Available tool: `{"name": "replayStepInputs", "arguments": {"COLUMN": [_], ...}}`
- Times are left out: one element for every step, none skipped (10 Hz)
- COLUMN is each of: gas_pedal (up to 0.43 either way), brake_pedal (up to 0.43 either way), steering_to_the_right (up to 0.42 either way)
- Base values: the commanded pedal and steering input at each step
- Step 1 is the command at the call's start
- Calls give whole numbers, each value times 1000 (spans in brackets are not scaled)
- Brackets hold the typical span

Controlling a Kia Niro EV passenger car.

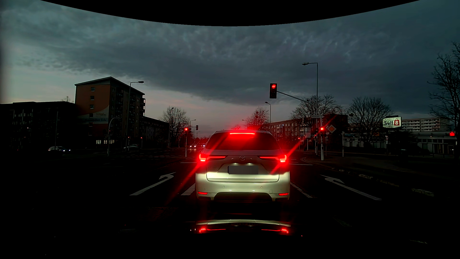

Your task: Follow the waypoints while adhering to traffic rules and regulations

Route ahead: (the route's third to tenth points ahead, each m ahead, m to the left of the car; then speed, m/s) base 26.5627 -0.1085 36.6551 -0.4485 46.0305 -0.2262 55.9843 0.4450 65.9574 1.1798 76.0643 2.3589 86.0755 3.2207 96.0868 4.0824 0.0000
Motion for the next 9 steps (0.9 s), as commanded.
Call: {"name": "replayStepInputs", "arguments": {"gas_pedal": [0,0,0,0,0,0,0,0,0], "brake_pedal": [311,311,311,311,311,305,311,311,311], "steering_to_the_right": [-10,-10,-10,-10,-10,-10,-10,-10,-10]}}
